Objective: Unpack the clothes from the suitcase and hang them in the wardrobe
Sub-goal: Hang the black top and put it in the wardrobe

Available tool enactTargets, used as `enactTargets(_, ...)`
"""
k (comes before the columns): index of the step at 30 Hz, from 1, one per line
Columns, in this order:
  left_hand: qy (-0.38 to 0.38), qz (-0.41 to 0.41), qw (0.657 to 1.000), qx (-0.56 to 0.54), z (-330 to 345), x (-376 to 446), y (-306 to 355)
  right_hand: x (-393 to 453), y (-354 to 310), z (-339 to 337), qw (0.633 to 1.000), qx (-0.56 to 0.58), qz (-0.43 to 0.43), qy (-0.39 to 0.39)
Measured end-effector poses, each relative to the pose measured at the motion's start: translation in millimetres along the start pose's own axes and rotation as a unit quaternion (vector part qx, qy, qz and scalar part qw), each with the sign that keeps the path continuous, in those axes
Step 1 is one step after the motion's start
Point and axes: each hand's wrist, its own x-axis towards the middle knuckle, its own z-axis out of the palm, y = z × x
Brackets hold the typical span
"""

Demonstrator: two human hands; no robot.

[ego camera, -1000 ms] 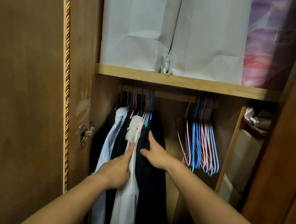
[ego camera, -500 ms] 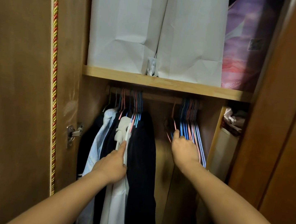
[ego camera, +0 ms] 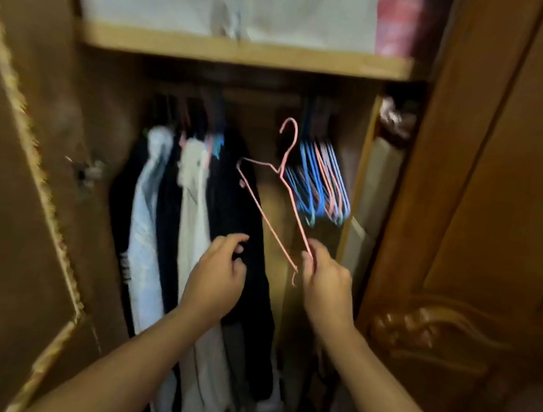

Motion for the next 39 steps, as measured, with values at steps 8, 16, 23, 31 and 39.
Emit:
enactTargets(8, -0.239, -0.004, 0.968, -0.079, 156.6, -179.6, -4.2, -323.1, 67.7, -86.9, 0.97, -0.029, 0.239, -0.024)
enactTargets(16, -0.435, 0.193, 0.873, 0.107, 216.0, -371.9, 9.5, -581.6, 22.3, -251.1, 0.784, 0.112, 0.602, 0.103)
enactTargets(23, -0.648, 0.136, 0.746, 0.072, 229.8, -463.3, 30.3, -737.5, -46.8, -353.2, 0.672, 0.167, 0.72, 0.04)
enactTargets(31, -0.785, 0.145, 0.602, 0.0, 254.0, -647.6, 111.7, -790.3, -25.8, -363.8, 0.553, 0.104, 0.811, 0.159)
enactTargets(39, -0.826, -0.001, 0.547, 0.138, 463.1, -818.6, 15.8, -970.3, 126.8, -363.8, 0.288, -0.156, 0.833, 0.447)
